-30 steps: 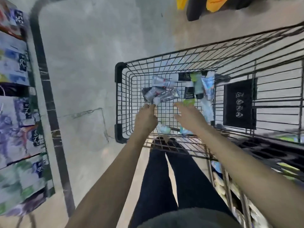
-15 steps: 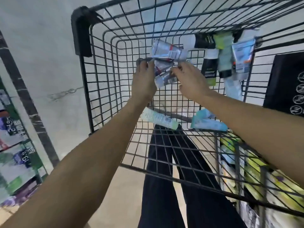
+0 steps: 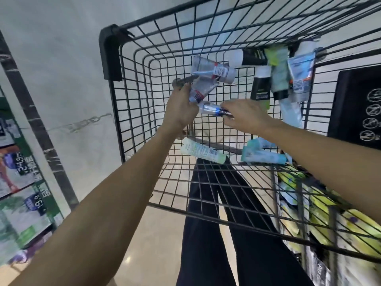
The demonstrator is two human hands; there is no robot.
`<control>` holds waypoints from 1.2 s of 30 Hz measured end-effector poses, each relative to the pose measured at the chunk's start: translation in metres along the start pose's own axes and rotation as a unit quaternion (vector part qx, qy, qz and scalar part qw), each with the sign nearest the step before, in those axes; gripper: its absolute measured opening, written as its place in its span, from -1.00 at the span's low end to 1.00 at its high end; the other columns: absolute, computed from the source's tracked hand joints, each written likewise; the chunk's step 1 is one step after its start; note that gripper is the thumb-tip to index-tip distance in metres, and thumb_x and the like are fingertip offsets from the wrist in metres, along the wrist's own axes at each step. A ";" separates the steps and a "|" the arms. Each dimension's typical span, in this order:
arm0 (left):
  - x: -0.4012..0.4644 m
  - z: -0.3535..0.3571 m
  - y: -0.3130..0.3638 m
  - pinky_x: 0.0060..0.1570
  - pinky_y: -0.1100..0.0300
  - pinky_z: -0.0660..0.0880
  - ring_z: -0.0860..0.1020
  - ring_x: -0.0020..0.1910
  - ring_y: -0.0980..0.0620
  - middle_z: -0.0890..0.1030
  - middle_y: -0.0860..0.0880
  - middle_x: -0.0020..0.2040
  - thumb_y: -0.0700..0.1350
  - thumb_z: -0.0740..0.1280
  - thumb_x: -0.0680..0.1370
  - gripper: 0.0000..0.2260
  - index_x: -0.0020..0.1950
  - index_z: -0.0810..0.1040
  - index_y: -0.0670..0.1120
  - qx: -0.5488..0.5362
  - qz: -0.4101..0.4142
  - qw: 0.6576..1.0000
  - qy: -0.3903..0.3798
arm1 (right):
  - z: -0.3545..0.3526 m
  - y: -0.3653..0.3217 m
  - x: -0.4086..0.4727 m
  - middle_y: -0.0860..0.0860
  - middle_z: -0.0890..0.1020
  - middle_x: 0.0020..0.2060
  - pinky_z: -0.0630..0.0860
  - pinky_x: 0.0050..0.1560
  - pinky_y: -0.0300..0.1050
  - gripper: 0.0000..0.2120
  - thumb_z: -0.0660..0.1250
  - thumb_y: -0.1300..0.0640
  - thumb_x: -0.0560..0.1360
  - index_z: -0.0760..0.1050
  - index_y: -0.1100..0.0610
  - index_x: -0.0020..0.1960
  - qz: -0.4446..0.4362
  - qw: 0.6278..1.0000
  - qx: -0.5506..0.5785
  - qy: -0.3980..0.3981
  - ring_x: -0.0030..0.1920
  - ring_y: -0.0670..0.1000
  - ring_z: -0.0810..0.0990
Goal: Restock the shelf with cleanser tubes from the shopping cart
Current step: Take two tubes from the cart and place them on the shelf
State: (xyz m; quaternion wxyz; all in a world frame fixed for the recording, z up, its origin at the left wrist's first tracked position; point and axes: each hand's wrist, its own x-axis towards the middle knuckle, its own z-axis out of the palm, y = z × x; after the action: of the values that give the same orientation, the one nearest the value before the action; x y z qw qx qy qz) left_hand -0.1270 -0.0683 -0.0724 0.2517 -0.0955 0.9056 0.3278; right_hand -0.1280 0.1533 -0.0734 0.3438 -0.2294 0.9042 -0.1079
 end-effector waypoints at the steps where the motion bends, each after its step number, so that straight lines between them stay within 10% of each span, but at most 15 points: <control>1: -0.006 -0.005 0.003 -0.21 0.17 0.48 0.58 -0.08 -0.10 0.60 -0.11 0.06 -0.14 0.41 0.53 -0.68 0.28 0.55 -0.10 -0.048 -0.034 0.998 -0.015 | -0.002 -0.003 -0.010 0.05 0.61 -0.09 0.56 -0.08 0.08 -0.81 0.30 0.04 0.54 0.56 0.05 0.11 0.027 0.998 0.049 -0.016 -0.07 0.19 0.62; 4: -0.032 -0.023 0.015 -0.01 0.03 0.60 0.63 -0.01 -0.10 0.64 -0.13 0.07 -0.22 0.40 0.51 -0.77 0.17 0.58 -0.13 -0.253 -0.184 0.947 -0.072 | -0.008 -0.016 -0.046 0.09 0.68 -0.07 0.61 -0.19 0.06 -0.73 0.31 0.11 0.59 0.61 0.04 0.26 0.138 0.959 0.249 -0.009 -0.15 0.17 0.66; 8: -0.078 -0.059 0.040 0.12 -0.09 0.60 0.62 0.00 -0.16 0.58 -0.25 0.11 -0.27 0.27 0.58 -0.74 0.27 0.50 -0.25 -0.580 -0.274 0.756 -0.130 | -0.034 -0.033 -0.091 0.07 0.65 0.21 0.60 -0.06 -0.05 -0.65 0.33 0.13 0.64 0.56 0.06 0.41 0.247 0.873 0.419 0.043 0.07 0.10 0.65; 10: -0.104 -0.080 0.052 0.10 -0.09 0.60 0.62 0.04 -0.16 0.56 -0.27 0.15 -0.25 0.24 0.59 -0.63 0.39 0.43 -0.29 -0.635 -0.252 0.712 -0.160 | -0.054 -0.043 -0.116 0.03 0.63 0.20 0.61 0.09 -0.04 -0.64 0.35 0.12 0.63 0.55 0.07 0.42 0.281 0.830 0.477 0.066 0.12 0.06 0.64; 14: -0.159 -0.127 0.090 0.08 -0.06 0.51 0.56 0.06 -0.13 0.54 -0.23 0.13 -0.21 0.29 0.51 -0.53 0.43 0.42 -0.23 -0.636 -0.154 0.722 -0.223 | -0.103 -0.068 -0.169 0.04 0.65 0.16 0.70 0.05 0.10 -0.56 0.43 0.23 0.56 0.53 0.11 0.42 0.293 0.770 0.556 0.107 0.00 0.15 0.71; 17: -0.200 -0.157 0.122 0.05 -0.03 0.48 0.57 0.02 -0.11 0.55 -0.22 0.13 -0.23 0.33 0.50 -0.49 0.47 0.40 -0.20 -0.655 -0.122 0.706 -0.242 | -0.141 -0.091 -0.210 0.05 0.66 0.06 0.67 -0.26 -0.20 -0.57 0.45 0.33 0.53 0.56 0.09 0.36 0.278 0.747 0.583 0.155 -0.14 0.04 0.70; 24: -0.265 -0.200 0.174 -0.08 0.04 0.59 0.59 0.02 -0.09 0.56 -0.22 0.21 -0.22 0.50 0.44 -0.45 0.41 0.46 -0.15 -0.610 -0.066 0.765 -0.195 | -0.189 -0.135 -0.292 0.06 0.75 0.01 0.68 0.01 0.04 -0.76 0.57 0.17 0.46 0.67 0.12 0.11 0.256 0.682 0.633 0.260 0.01 0.09 0.73; 36: -0.331 -0.234 0.225 -0.10 0.14 0.51 0.54 -0.14 0.00 0.62 -0.12 0.00 -0.17 0.32 0.60 -0.71 0.30 0.51 -0.22 -0.506 0.088 0.790 -0.334 | -0.195 -0.232 -0.410 0.16 0.73 -0.07 0.63 0.10 0.07 -0.75 0.48 0.28 0.48 0.59 0.26 0.15 0.164 0.332 0.801 0.471 0.02 0.14 0.70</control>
State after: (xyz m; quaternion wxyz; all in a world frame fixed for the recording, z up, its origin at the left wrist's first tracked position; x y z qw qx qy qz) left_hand -0.0114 -0.0434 0.3757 0.4243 -0.0137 0.4740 0.7715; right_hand 0.0901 0.1591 0.3872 -0.1104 0.3981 0.4135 -0.8114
